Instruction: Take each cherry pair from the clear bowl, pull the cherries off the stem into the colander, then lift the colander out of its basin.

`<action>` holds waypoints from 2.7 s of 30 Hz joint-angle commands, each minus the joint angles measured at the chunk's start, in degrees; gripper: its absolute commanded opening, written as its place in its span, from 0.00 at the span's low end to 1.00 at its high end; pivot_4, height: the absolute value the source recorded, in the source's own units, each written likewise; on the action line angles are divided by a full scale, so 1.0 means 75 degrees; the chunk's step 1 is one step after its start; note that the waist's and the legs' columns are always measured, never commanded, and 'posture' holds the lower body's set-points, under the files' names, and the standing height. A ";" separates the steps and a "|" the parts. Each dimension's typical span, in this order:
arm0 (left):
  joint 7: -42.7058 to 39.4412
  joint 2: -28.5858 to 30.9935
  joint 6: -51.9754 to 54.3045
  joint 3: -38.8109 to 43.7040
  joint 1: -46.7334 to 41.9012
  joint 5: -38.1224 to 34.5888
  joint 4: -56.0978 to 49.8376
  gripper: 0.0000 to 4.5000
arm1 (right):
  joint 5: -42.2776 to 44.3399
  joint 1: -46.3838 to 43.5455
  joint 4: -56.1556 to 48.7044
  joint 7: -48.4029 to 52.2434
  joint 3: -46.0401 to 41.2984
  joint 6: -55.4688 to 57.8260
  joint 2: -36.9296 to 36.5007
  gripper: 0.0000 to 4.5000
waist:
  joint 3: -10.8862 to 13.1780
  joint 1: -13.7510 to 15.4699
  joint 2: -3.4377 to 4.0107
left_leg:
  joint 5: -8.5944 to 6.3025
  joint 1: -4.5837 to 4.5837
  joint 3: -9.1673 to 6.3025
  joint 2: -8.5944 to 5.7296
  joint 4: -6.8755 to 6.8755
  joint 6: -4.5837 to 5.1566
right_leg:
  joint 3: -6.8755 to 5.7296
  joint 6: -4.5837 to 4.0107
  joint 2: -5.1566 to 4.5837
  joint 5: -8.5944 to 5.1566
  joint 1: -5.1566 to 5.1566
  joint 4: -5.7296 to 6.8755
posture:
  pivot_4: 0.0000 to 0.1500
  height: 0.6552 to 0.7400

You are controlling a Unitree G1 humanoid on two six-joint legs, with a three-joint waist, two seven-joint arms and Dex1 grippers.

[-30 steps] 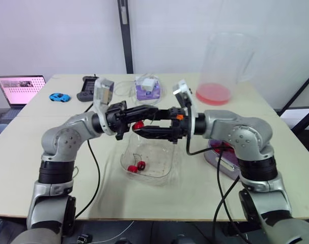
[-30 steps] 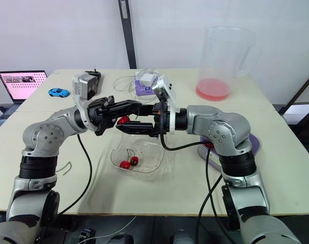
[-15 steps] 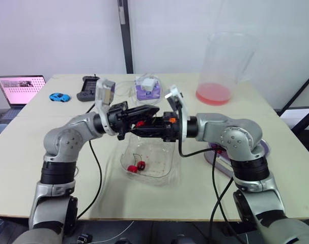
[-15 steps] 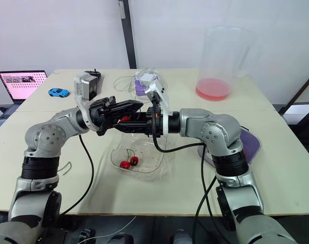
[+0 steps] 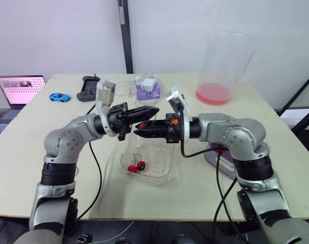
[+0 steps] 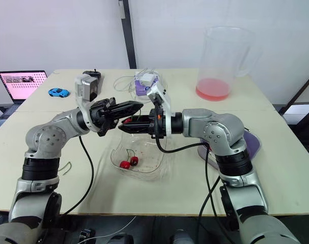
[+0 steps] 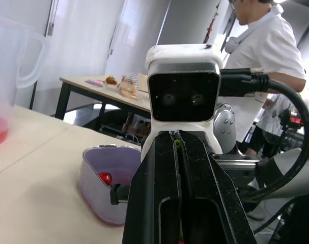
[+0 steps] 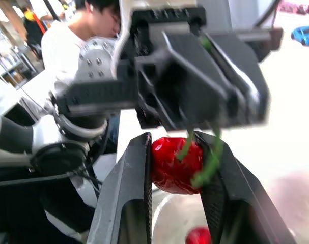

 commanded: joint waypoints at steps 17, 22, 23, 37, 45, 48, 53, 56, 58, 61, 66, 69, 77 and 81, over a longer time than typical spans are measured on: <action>-0.0140 0.0284 -0.0357 0.0129 -0.0146 -0.0031 0.0028 0.00 | 0.0431 0.0875 -0.1013 0.0518 -0.0863 0.0640 -0.1740 0.28 | 0.0001 0.0053 -0.0001 | -0.0004 -0.0003 -0.0001 -0.0002 0.0000 0.0007 | -0.0001 0.0000 -0.0003 0.0000 0.0001 -0.0006 | 1.00 0.92; -0.0169 0.0429 -0.0386 0.0189 0.0019 -0.0013 0.0003 0.00 | -0.0314 0.1154 -0.0335 0.1101 -0.1484 0.0196 -0.3957 0.28 | 0.0001 0.0055 -0.0002 | -0.0007 -0.0005 0.0001 -0.0003 -0.0002 0.0012 | -0.0002 0.0000 -0.0002 0.0000 0.0003 -0.0018 | 1.00 0.92; -0.0176 0.0440 -0.0388 0.0198 0.0034 -0.0006 0.0002 0.00 | -0.0489 0.1244 -0.0201 0.1213 -0.1476 0.0018 -0.4254 0.28 | 0.0002 0.0052 -0.0002 | -0.0009 -0.0005 0.0003 -0.0003 -0.0004 0.0015 | 0.0000 0.0000 -0.0002 0.0000 0.0003 -0.0020 | 1.00 0.92; -0.0373 0.0532 -0.0589 0.0096 0.0197 0.0229 0.0151 0.00 | -0.2967 0.4052 0.1346 0.2253 -0.1476 -0.2554 -0.6820 0.28 | 0.0005 -0.0014 0.0002 | -0.0016 0.0014 0.0018 0.0001 0.0000 0.0029 | 0.0014 0.0001 0.0005 0.0000 0.0021 -0.0035 | 1.00 0.92; -0.0437 0.0584 -0.0545 0.0093 0.0219 0.0270 0.0106 0.00 | -0.2765 0.3766 0.0992 0.2467 -0.1765 -0.2158 -0.6841 0.97 | 0.0006 0.0059 0.0003 | -0.0015 0.0006 0.0017 -0.0001 0.0002 0.0026 | 0.0011 0.0002 -0.0002 0.0000 0.0022 -0.0042 | 1.00 0.92; -0.0430 0.0624 -0.0515 0.0111 0.0255 0.0255 0.0049 0.00 | -0.2286 0.3149 0.0458 0.2715 -0.1814 -0.1697 -0.6863 0.97 | 0.0006 0.0010 0.0005 | -0.0015 0.0008 0.0017 0.0000 0.0001 0.0026 | 0.0011 0.0002 0.0000 0.0000 0.0022 -0.0042 | 1.00 0.92; -0.0246 0.0956 -0.0367 0.0327 0.0425 0.0225 -0.0217 0.00 | -0.0706 0.0705 -0.0148 0.2767 -0.1851 -0.1033 -0.5616 0.97 | 0.0007 -0.0041 0.0005 | -0.0015 0.0015 0.0014 0.0005 -0.0005 0.0026 | 0.0011 0.0001 0.0007 0.0000 0.0022 -0.0038 | 1.00 0.92; -0.0074 0.1300 -0.0212 0.0614 0.0777 0.0095 -0.0536 0.00 | 0.0063 -0.0245 -0.0545 0.2563 -0.1750 -0.0691 -0.4644 0.97 | 0.0007 0.0012 0.0004 | -0.0015 0.0010 0.0007 0.0009 -0.0005 0.0026 | 0.0003 0.0001 0.0008 0.0000 0.0022 -0.0039 | 1.00 0.92; 0.0179 0.1645 -0.0069 0.0955 0.1209 0.0049 -0.0796 0.00 | 0.0371 -0.0691 -0.0754 0.2412 -0.1515 -0.0592 -0.3976 0.97 | 0.0007 0.0009 0.0003 | -0.0015 0.0006 0.0006 0.0009 -0.0005 0.0025 | 0.0003 0.0001 0.0005 0.0000 0.0022 -0.0045 | 1.00 0.92; 0.0589 0.2133 0.0065 0.1587 0.2097 0.0063 -0.1045 0.00 | 0.0320 -0.0847 -0.0844 0.2328 -0.1124 -0.0656 -0.3402 0.97 | 0.0007 0.0029 0.0002 | -0.0015 0.0004 0.0004 0.0008 -0.0005 0.0026 | 0.0000 0.0000 0.0001 0.0000 0.0020 -0.0045 | 1.00 0.92; 0.1019 0.2649 -0.0041 0.2500 0.3881 0.0266 -0.1365 0.00 | -0.0176 -0.0883 -0.0580 0.2608 -0.0486 -0.1183 -0.3038 0.97 | 0.0007 0.0055 0.0001 | -0.0016 0.0001 0.0008 0.0004 -0.0005 0.0027 | -0.0001 0.0000 -0.0011 0.0000 0.0019 -0.0047 | 1.00 0.92; 0.1365 0.2791 -0.0248 0.2774 0.4666 0.0711 -0.1208 0.00 | -0.0465 -0.0930 -0.0343 0.2709 -0.0238 -0.1479 -0.2878 0.97 | 0.0006 0.0037 0.0000 | -0.0016 0.0001 0.0008 0.0004 -0.0004 0.0027 | -0.0003 0.0000 -0.0010 0.0001 0.0019 -0.0046 | 1.00 0.92; 0.1794 0.2583 -0.0580 0.2506 0.5618 0.1405 -0.0580 0.00 | -0.0693 -0.0903 -0.0270 0.2520 -0.0160 -0.1481 -0.2606 0.97 | 0.0006 0.0027 -0.0001 | -0.0016 0.0003 0.0009 0.0004 -0.0008 0.0027 | -0.0002 -0.0001 -0.0009 0.0000 0.0015 -0.0043 | 1.00 0.92; 0.1720 0.2574 -0.0743 0.2300 0.5899 0.1693 -0.0360 0.00 | -0.0652 -0.0839 -0.0404 0.2378 -0.0229 -0.1326 -0.2658 0.97 | 0.0006 0.0028 -0.0001 | -0.0016 0.0002 0.0008 0.0005 -0.0009 0.0027 | -0.0002 -0.0001 -0.0008 0.0001 0.0013 -0.0042 | 1.00 0.92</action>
